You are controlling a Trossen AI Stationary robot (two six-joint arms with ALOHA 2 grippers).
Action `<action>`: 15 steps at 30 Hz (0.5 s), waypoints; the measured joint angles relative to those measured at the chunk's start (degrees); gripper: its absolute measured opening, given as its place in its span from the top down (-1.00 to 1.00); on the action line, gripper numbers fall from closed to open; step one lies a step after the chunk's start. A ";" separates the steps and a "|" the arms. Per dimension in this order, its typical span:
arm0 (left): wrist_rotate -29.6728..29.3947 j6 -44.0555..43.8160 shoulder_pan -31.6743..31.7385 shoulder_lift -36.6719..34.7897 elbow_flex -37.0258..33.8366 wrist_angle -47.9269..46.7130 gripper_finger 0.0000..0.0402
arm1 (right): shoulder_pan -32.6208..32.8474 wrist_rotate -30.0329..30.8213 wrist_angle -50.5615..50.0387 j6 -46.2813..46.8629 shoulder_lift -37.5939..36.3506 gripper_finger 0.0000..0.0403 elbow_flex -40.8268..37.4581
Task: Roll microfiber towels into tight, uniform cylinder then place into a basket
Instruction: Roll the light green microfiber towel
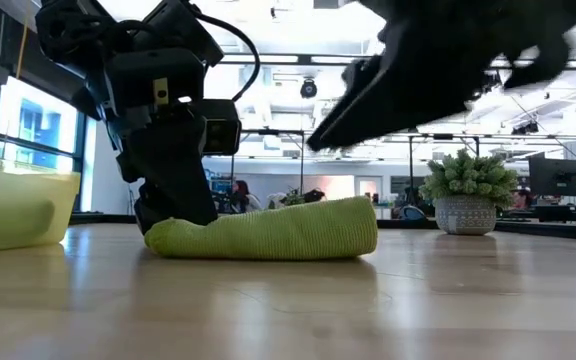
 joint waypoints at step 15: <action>-0.46 0.02 0.04 0.20 0.00 1.93 0.22 | -2.69 1.31 3.97 -1.66 9.55 0.14 0.14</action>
